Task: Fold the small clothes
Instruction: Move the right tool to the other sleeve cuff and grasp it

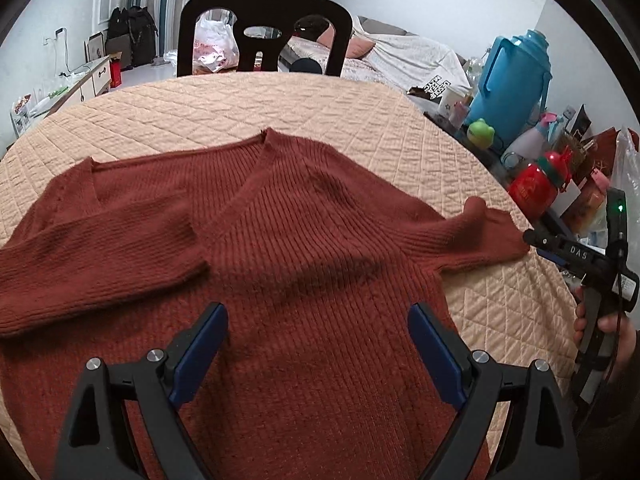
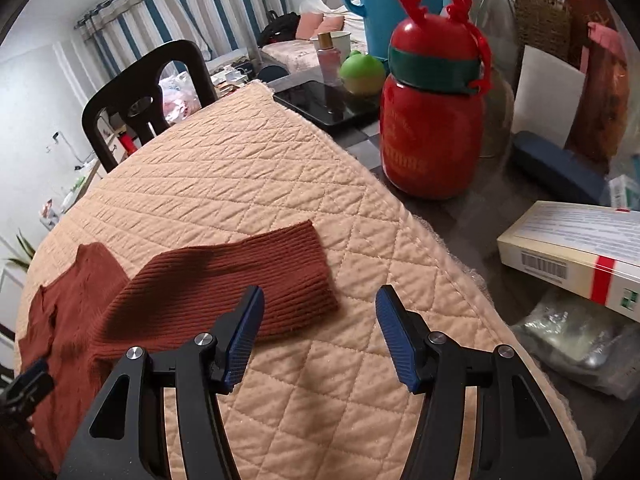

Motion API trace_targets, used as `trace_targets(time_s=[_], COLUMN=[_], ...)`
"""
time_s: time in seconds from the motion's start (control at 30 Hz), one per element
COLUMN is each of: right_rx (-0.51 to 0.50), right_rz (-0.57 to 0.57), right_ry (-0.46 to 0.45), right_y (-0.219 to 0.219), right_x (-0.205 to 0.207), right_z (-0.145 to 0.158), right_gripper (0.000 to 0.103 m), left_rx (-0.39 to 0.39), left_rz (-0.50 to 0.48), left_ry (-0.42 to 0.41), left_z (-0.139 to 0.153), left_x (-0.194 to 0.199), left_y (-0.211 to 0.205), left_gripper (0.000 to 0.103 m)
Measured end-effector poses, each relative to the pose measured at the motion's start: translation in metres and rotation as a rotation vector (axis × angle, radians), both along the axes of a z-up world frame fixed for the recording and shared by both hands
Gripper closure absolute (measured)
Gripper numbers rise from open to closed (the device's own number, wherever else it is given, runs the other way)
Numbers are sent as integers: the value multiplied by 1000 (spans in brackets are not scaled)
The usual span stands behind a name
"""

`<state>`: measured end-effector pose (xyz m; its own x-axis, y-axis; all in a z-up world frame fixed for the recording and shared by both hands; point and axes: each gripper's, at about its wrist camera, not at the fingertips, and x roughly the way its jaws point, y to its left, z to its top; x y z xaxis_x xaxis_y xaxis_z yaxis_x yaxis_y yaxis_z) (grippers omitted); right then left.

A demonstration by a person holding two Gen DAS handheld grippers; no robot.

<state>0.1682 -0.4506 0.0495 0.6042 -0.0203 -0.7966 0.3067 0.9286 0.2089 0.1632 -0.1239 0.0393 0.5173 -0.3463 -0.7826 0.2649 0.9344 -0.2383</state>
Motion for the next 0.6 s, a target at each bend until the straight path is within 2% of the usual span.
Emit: trace_targets(time_s=[0.13, 0.4, 0.5, 0.53, 0.6], right_rx=[55, 54, 18, 19, 28], right_rz=[24, 62, 61, 65, 64], right_ry=[-17, -18, -10, -10, -10], right_y=[-1, 6, 9, 9, 8], right_x=[0, 12, 12, 13, 12], right_z=[-4, -11, -12, -13, -13], right_gripper=[44, 45, 58, 67, 72], left_rx=[7, 22, 33, 37, 45], left_rz=[5, -4, -9, -10, -11], left_ry=[10, 8, 2, 0, -4], left_z=[-4, -10, -10, -11, -12], left_x=[0, -1, -1, -1, -3], left_y=[-1, -1, -4, -4, -5], left_gripper=[10, 10, 10, 10, 10])
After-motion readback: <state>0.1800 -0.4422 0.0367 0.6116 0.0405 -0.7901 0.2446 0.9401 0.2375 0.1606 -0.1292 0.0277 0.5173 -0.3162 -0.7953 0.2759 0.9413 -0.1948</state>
